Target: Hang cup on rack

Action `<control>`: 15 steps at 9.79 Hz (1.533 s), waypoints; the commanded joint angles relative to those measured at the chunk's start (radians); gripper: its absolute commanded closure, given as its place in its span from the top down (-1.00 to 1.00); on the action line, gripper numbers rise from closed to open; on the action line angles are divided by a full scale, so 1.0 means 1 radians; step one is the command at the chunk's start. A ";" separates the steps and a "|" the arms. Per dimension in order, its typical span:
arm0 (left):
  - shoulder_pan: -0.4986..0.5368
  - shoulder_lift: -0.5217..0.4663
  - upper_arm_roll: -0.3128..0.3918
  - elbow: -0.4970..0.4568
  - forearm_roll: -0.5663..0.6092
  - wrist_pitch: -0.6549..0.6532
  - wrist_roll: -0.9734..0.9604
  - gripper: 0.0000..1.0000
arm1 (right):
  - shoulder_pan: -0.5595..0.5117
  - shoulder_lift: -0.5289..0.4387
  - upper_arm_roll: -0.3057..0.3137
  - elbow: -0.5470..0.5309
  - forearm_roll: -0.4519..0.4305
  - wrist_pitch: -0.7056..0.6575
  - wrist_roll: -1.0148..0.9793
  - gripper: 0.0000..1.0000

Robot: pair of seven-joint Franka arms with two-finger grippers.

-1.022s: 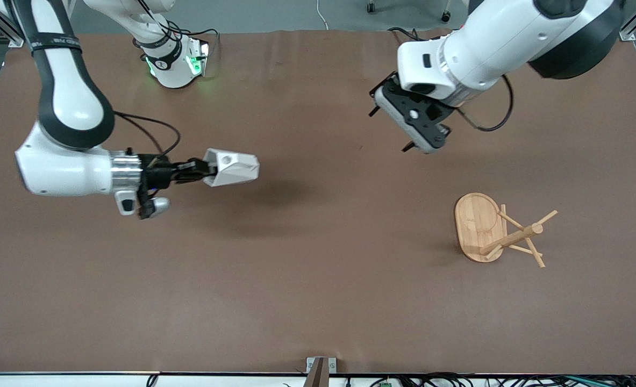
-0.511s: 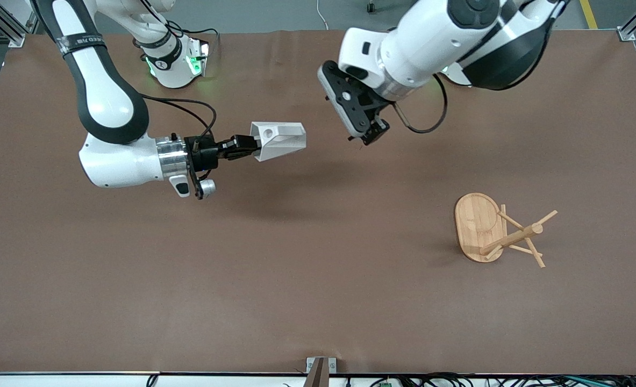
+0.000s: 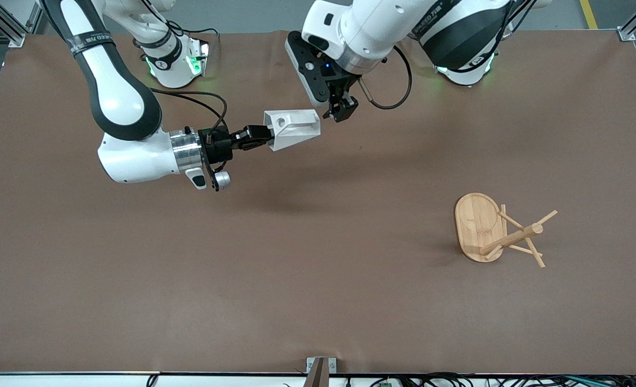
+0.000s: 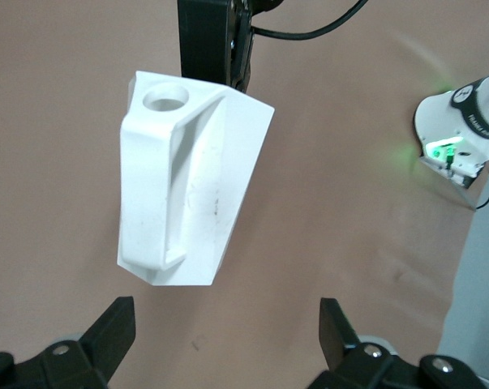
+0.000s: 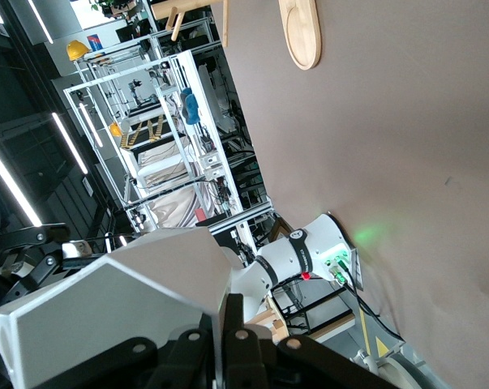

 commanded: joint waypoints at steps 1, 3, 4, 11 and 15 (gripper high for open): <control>-0.008 0.041 0.001 -0.013 0.036 0.005 0.002 1.00 | -0.021 -0.043 0.016 -0.032 0.035 -0.008 -0.008 -0.99; -0.013 0.053 0.001 -0.014 0.036 0.042 0.008 1.00 | -0.021 -0.062 0.017 -0.046 0.035 -0.019 -0.008 -0.99; -0.017 0.062 0.001 -0.014 0.036 0.057 0.008 1.00 | -0.021 -0.063 0.017 -0.046 0.035 -0.020 -0.006 -0.99; -0.070 0.136 0.002 -0.013 0.114 0.178 0.011 1.00 | -0.021 -0.079 0.034 -0.047 0.046 -0.017 -0.008 -0.98; -0.073 0.133 0.002 -0.017 0.118 0.177 0.011 -0.77 | -0.021 -0.079 0.034 -0.047 0.048 -0.017 -0.004 -0.97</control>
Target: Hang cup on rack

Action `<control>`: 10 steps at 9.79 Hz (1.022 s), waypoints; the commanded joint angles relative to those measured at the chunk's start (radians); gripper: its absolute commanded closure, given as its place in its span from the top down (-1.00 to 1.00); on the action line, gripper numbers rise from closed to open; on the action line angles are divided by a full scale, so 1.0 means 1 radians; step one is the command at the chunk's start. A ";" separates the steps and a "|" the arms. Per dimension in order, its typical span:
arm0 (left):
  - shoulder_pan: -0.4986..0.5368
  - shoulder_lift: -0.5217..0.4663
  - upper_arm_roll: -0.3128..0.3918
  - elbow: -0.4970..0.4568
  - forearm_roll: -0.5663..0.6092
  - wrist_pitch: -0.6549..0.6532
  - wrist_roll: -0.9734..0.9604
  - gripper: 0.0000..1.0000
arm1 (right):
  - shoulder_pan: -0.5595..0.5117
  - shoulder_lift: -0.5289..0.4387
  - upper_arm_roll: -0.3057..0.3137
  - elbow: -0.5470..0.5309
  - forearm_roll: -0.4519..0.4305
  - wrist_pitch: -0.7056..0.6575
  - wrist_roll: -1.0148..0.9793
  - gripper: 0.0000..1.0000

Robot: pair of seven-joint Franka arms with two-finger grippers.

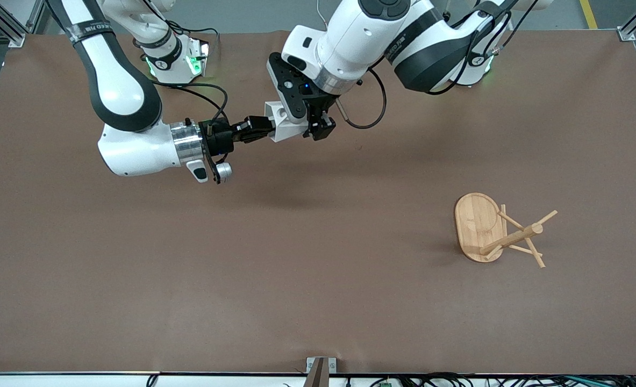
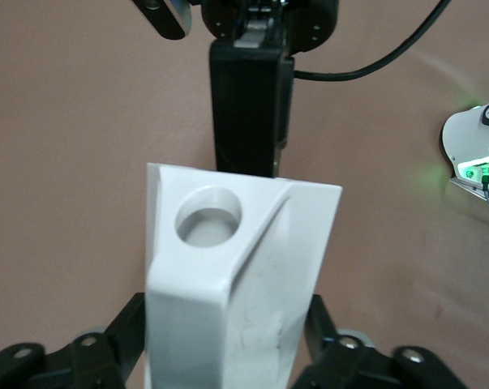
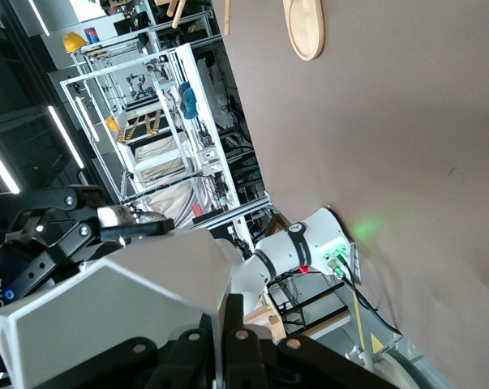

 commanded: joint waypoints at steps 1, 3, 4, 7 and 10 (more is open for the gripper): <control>-0.015 0.033 0.002 -0.016 0.026 0.016 -0.002 -0.92 | -0.013 -0.039 0.021 -0.019 0.046 -0.009 0.001 -0.96; -0.015 0.037 0.004 -0.014 0.031 0.018 -0.004 -0.99 | -0.015 -0.040 0.021 -0.016 0.046 -0.012 0.026 -0.82; -0.011 0.037 0.006 -0.013 0.032 0.018 -0.002 -0.99 | -0.016 -0.048 0.019 -0.010 0.043 -0.015 0.085 0.16; -0.005 0.031 0.007 -0.013 0.044 0.016 -0.004 -0.99 | -0.047 -0.085 -0.029 0.044 -0.094 -0.056 0.196 1.00; 0.004 0.034 0.013 -0.011 0.063 0.013 -0.001 -0.99 | -0.045 -0.118 -0.149 0.182 -0.481 -0.122 0.406 1.00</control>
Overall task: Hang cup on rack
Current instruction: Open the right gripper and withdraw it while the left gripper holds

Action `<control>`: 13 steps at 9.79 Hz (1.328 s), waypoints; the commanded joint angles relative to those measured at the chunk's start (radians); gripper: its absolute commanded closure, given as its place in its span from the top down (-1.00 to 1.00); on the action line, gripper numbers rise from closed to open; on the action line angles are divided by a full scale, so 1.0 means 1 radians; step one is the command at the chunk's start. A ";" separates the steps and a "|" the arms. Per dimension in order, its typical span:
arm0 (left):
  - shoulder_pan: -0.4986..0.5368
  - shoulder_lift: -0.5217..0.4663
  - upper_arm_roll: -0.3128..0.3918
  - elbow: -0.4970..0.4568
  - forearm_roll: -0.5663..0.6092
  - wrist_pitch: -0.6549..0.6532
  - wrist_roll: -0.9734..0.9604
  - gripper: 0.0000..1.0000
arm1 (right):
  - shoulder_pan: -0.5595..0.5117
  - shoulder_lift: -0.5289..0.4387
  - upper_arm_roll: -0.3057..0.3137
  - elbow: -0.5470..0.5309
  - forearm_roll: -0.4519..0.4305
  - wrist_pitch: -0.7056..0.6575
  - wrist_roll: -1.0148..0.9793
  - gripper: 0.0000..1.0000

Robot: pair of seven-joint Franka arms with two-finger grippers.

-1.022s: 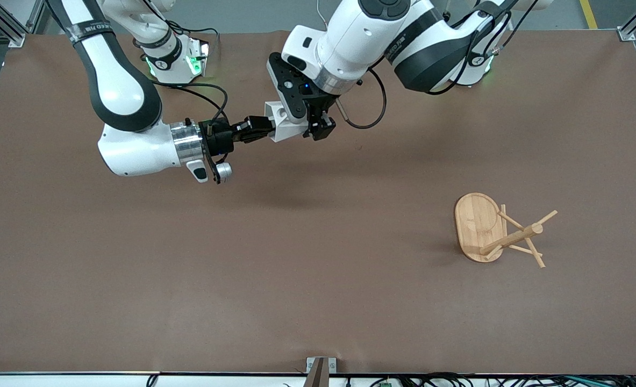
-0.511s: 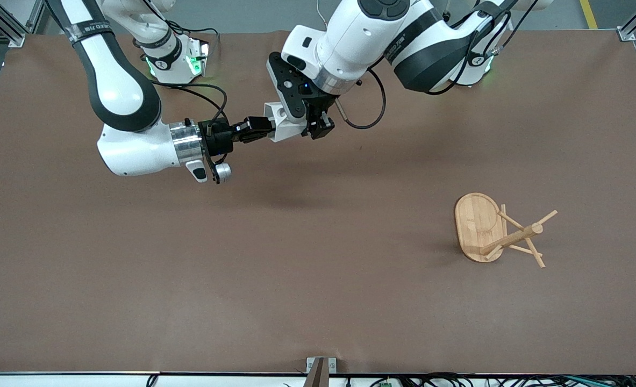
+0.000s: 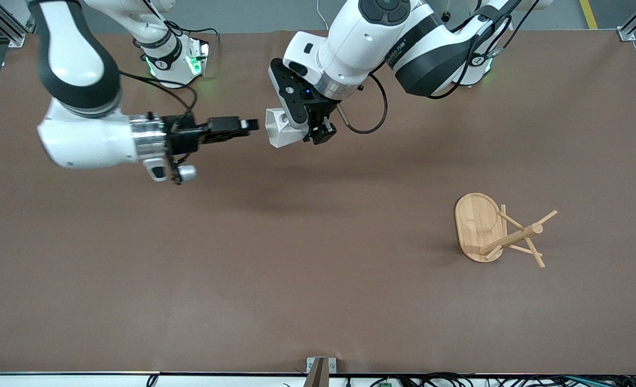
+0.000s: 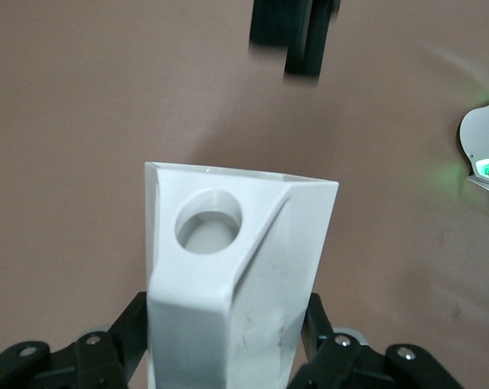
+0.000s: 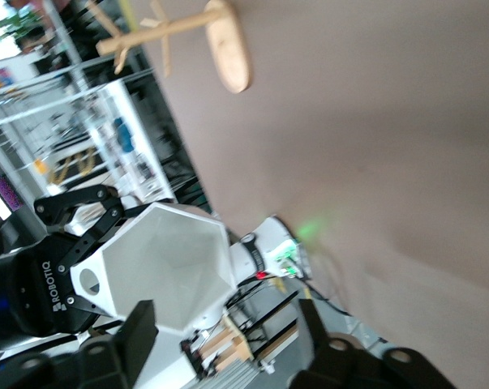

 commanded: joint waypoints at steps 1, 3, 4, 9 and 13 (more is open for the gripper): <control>0.004 0.017 0.005 -0.010 0.035 -0.004 -0.001 -0.99 | -0.005 -0.052 -0.050 0.090 -0.333 -0.027 0.117 1.00; 0.034 0.006 0.008 -0.010 0.034 -0.050 -0.013 -0.99 | -0.005 -0.091 -0.109 0.110 -0.677 -0.019 0.119 1.00; 0.040 0.005 0.017 -0.009 0.034 -0.100 -0.030 -0.99 | 0.000 -0.101 -0.147 0.138 -0.835 -0.015 0.119 1.00; 0.036 -0.021 0.060 -0.010 0.141 -0.152 -0.470 -0.99 | 0.014 -0.108 -0.384 0.331 -0.959 -0.166 -0.070 1.00; 0.082 -0.044 0.101 -0.016 0.123 -0.179 -0.590 -0.99 | 0.012 -0.100 -0.365 0.414 -0.994 -0.274 0.065 1.00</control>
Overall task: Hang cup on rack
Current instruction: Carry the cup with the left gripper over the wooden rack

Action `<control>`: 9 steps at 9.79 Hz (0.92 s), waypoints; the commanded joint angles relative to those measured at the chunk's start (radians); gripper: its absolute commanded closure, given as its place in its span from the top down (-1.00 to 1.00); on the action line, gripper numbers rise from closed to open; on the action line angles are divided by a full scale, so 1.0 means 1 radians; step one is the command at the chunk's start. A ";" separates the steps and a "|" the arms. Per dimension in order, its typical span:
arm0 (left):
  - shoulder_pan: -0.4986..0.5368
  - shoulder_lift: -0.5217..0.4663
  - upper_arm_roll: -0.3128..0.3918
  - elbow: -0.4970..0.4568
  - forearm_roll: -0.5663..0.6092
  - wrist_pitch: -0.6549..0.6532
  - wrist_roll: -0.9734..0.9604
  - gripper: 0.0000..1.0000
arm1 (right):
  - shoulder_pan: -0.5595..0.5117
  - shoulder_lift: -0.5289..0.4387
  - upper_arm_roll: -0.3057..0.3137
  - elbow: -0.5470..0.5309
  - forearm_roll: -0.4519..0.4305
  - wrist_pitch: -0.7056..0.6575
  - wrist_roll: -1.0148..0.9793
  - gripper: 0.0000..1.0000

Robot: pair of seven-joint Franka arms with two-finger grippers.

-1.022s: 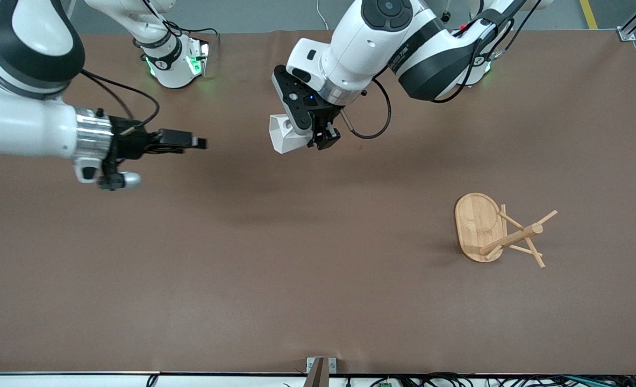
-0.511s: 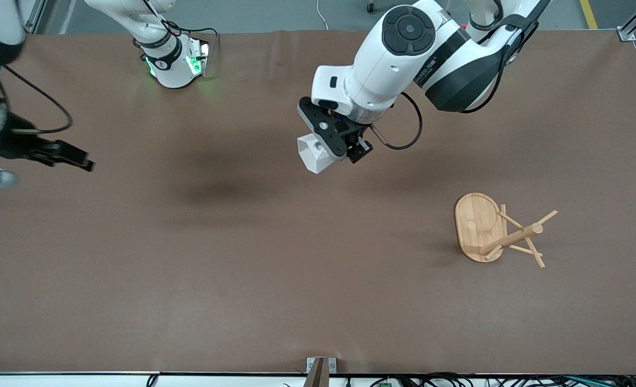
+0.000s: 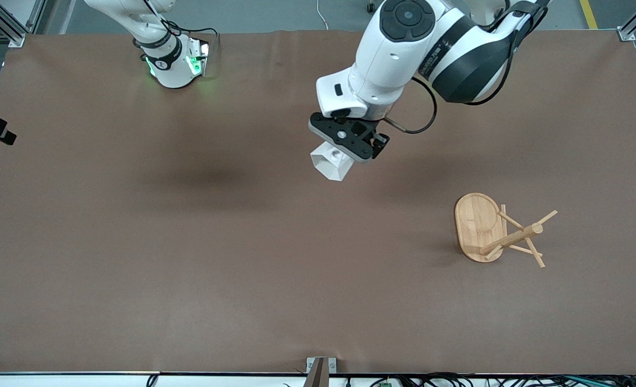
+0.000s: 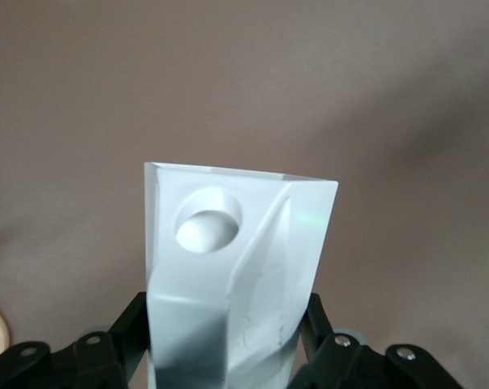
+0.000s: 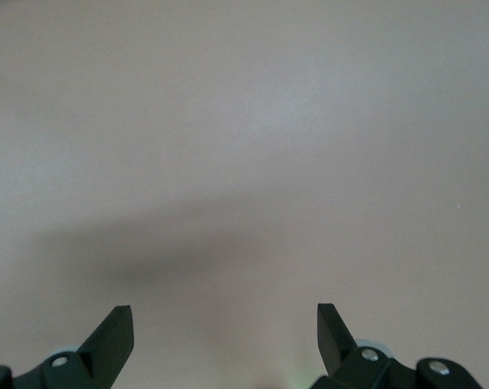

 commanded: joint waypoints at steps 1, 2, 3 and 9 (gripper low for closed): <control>0.003 -0.019 0.085 -0.042 -0.021 -0.015 -0.047 -0.99 | 0.004 0.005 0.007 0.004 0.003 -0.018 0.051 1.00; -0.032 -0.071 0.181 -0.105 -0.082 -0.006 -0.050 -0.99 | -0.010 0.008 -0.004 0.005 0.105 -0.019 0.044 1.00; -0.059 -0.114 0.295 -0.159 -0.189 0.012 -0.027 -0.99 | -0.028 0.011 -0.004 0.010 0.134 -0.019 0.038 1.00; -0.048 -0.191 0.513 -0.364 -0.230 0.078 0.171 -0.99 | -0.002 0.011 0.003 0.014 -0.026 -0.021 -0.140 1.00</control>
